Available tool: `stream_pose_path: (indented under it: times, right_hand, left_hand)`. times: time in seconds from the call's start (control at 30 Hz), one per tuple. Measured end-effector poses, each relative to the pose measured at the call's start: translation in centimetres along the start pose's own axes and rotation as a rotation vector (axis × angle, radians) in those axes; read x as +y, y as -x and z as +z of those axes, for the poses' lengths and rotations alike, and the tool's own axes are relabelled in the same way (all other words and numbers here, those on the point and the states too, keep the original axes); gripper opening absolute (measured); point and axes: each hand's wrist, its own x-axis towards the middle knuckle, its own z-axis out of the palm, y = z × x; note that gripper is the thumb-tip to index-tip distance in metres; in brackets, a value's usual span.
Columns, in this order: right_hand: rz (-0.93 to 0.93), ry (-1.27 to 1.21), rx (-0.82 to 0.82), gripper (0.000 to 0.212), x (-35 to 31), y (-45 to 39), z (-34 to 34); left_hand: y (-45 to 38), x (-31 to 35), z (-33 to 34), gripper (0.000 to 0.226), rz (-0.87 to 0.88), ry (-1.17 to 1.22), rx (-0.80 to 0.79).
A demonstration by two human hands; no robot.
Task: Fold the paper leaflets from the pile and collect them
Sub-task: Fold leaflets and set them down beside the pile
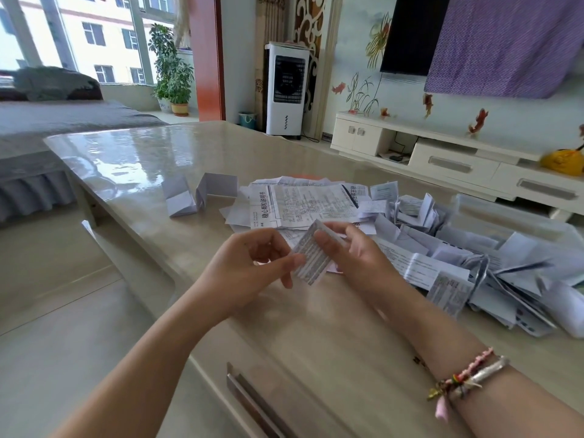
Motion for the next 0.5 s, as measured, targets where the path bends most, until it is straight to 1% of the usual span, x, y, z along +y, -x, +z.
stream_pose_path:
  times: [0.1, 0.2, 0.3, 0.33, 0.43, 0.5]
  right_hand:
    - [0.006, -0.138, -0.012, 0.049, -0.30, 0.19, -0.28]
    - [-0.019, -0.135, -0.014, 0.042, -0.36, 0.21, -0.35]
    - [-0.008, -0.130, -0.040, 0.045, -0.30, 0.23, -0.24]
    - [-0.001, -0.145, -0.052, 0.043, -0.35, 0.27, -0.23]
    - [-0.061, -0.138, -0.051, 0.022, -0.94, 0.56, -0.33]
    - [-0.118, -0.119, -0.033, 0.018, -1.12, 0.59, -0.39]
  left_hand:
    - [0.29, 0.32, -0.15, 0.024, -0.018, 0.039, -0.060]
    - [0.37, 0.37, -0.39, 0.024, -0.042, 0.086, -0.087]
    - [0.36, 0.46, -0.60, 0.025, -0.035, 0.104, -0.079]
    - [0.34, 0.46, -0.62, 0.026, -0.039, 0.110, -0.076]
    - [0.19, 0.09, -0.66, 0.025, -0.048, 0.131, -0.043]
    - [0.01, -0.17, -0.74, 0.030, -0.034, 0.137, 0.000]
